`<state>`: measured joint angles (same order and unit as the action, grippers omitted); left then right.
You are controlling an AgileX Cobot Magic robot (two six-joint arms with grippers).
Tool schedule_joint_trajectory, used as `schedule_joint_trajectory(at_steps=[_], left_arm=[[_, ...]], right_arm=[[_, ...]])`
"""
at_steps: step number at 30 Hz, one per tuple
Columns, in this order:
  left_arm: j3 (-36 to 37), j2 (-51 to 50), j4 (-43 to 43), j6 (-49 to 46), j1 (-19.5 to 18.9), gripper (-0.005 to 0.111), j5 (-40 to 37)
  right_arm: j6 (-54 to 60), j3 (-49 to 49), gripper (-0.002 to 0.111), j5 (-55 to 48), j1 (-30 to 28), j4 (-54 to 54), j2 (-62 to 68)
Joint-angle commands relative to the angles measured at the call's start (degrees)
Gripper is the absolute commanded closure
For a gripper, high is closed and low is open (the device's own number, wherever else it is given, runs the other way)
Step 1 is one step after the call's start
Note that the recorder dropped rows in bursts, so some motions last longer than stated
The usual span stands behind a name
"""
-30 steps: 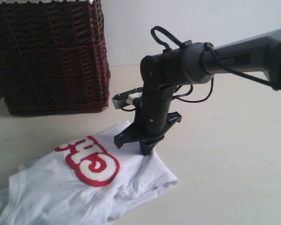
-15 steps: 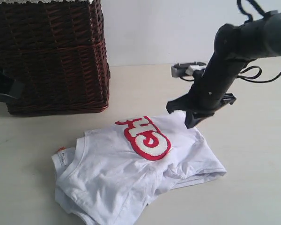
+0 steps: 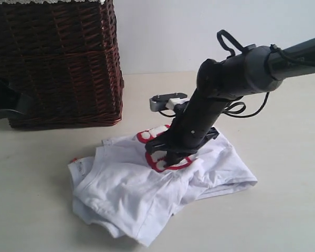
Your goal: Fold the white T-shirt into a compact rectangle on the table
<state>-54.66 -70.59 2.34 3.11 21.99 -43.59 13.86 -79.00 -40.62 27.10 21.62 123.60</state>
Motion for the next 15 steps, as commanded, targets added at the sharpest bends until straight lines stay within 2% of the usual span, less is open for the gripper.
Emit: schedule_joint_trajectory(at_steps=[1,7,15], left_arm=[[0.0,-0.1,-1.6,0.1,0.3,0.071,0.0],[0.0,-0.1,-2.0,0.1,0.3,0.071,0.0],[0.0,-0.1,-2.3,-0.2,0.3,0.071,0.3]], right_arm=[[-3.1,-0.5,0.108,1.4,-6.1,-7.7,2.2],[-3.3,-0.8,0.108,2.0,-12.8,-7.2,2.2],[3.4,-0.8,0.108,-0.4,-13.8,-4.8,-1.3]])
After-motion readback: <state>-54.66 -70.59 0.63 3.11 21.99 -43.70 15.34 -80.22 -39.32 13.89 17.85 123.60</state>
